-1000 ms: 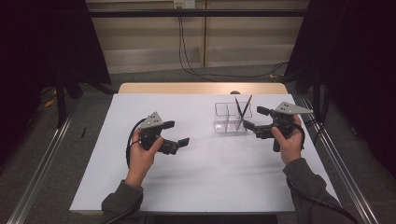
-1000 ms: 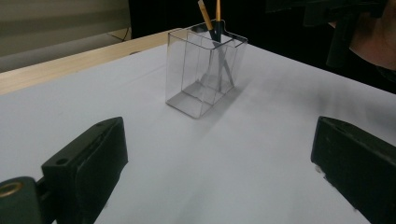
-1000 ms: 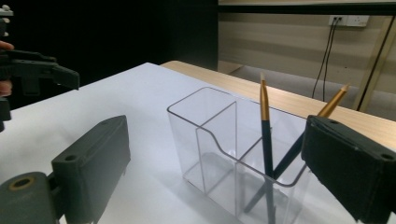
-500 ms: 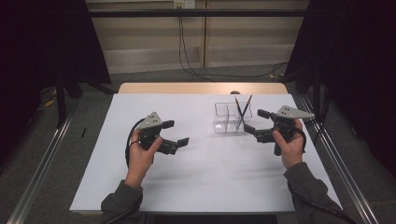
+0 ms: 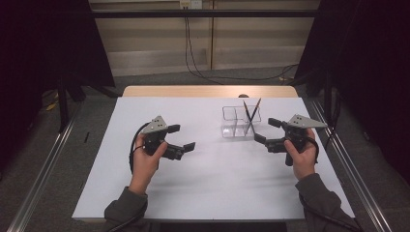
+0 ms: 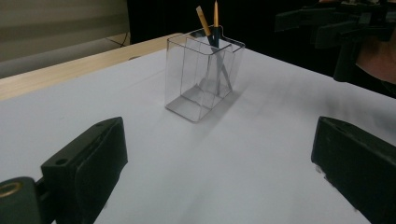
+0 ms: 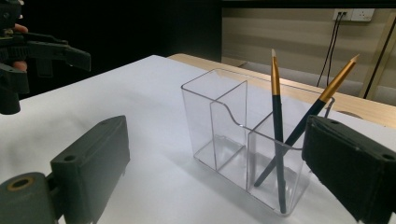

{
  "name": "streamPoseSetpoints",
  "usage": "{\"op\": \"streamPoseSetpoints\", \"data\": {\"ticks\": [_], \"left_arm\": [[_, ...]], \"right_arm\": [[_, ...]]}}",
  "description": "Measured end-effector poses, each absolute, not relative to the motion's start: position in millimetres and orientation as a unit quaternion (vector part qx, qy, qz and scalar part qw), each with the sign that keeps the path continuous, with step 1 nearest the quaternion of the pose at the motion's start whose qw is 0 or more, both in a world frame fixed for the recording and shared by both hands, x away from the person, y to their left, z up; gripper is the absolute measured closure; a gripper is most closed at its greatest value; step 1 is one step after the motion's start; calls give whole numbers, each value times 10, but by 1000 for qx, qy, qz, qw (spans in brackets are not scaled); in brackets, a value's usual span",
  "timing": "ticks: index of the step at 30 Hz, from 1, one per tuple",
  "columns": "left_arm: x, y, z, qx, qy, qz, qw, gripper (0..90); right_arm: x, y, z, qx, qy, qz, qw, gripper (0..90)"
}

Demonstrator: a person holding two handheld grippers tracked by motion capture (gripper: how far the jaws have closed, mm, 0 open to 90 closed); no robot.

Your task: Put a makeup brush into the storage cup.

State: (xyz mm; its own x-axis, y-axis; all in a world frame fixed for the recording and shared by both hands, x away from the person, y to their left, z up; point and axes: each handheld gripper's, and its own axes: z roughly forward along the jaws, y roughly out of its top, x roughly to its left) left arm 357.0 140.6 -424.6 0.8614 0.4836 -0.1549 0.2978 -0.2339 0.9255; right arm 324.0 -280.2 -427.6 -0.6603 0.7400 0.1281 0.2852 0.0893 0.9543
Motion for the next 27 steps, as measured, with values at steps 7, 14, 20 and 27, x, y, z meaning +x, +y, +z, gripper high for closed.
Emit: {"op": "streamPoseSetpoints", "data": {"ticks": [7,14,20,27], "left_arm": [[3570,1410,-4244,780,249,83,568,34],[3568,1416,-4238,781,249,83,566,34],[3569,1406,-4245,781,246,81,569,34],[3558,1386,-4257,783,247,82,565,34]], "right_arm": [[3177,-2779,-4301,357,714,567,205,73],[3102,-2786,-4315,357,715,566,202,73],[3049,-2807,-4295,354,714,567,209,73],[3019,-2819,-4300,351,716,565,211,72]]}}
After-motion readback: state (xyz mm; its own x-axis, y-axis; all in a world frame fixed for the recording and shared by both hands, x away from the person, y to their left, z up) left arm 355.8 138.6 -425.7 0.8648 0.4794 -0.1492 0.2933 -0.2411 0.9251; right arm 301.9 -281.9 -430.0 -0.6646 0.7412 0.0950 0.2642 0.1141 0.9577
